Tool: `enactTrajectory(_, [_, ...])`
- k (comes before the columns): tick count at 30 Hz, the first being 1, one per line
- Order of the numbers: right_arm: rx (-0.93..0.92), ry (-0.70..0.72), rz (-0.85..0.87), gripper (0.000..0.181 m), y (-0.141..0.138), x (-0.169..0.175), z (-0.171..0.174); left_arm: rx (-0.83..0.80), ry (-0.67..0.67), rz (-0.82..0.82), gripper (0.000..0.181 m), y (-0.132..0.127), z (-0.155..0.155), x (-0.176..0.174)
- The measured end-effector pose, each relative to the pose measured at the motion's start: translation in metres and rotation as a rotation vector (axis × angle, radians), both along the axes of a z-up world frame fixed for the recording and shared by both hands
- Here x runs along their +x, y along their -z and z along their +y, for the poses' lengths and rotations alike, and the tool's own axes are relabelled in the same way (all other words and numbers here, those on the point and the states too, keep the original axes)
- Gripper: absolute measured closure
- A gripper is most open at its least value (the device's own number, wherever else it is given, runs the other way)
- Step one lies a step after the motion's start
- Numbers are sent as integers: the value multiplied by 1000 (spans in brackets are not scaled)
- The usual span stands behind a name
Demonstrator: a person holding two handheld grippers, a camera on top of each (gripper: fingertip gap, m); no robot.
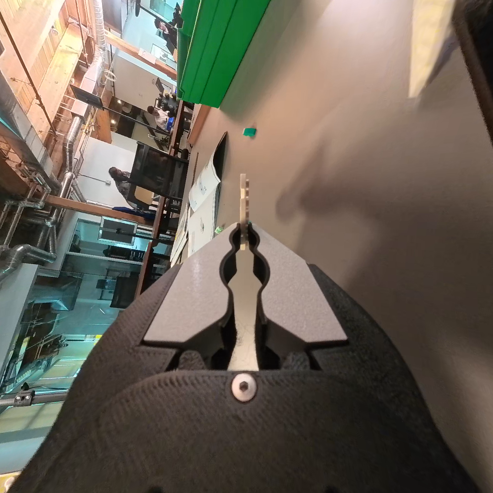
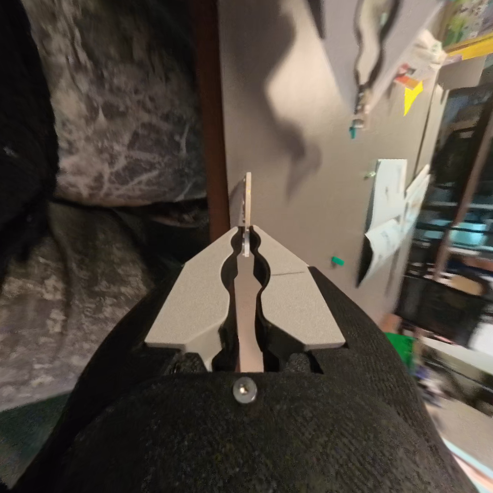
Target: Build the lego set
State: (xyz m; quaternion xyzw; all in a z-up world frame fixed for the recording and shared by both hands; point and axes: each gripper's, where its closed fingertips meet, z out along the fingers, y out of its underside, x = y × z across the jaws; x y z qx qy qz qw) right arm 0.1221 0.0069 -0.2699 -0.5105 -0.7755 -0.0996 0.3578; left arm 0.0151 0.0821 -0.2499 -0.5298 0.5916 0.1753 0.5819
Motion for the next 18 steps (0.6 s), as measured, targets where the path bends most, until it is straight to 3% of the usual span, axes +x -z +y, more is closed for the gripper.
enactTrajectory(1, [-76, 26, 76, 178, -5, -3, 1, 1, 0, 0, 178, 0, 0, 0])
enactTrajectory(5, [-441, 135, 459, 178, -37, -19, 23, -38, 21, -74, 177, -8, -2, 1])
enactTrajectory(9, [-718, 208, 761, 178, -65, -32, 72, -287, 132, -479, 177, -42, -3, 8])
enactTrajectory(11, [-752, 241, 729, 179, -59, -32, 99, -462, 214, -653, 177, -54, 0, 8])
enactTrajectory(14, [-792, 283, 527, 178, -39, -28, 122, -664, 288, -768, 177, -64, 13, 3])
enactTrajectory(18, [-832, 286, 261, 178, -14, -19, 131, -737, 311, -811, 177, -74, 40, -3])
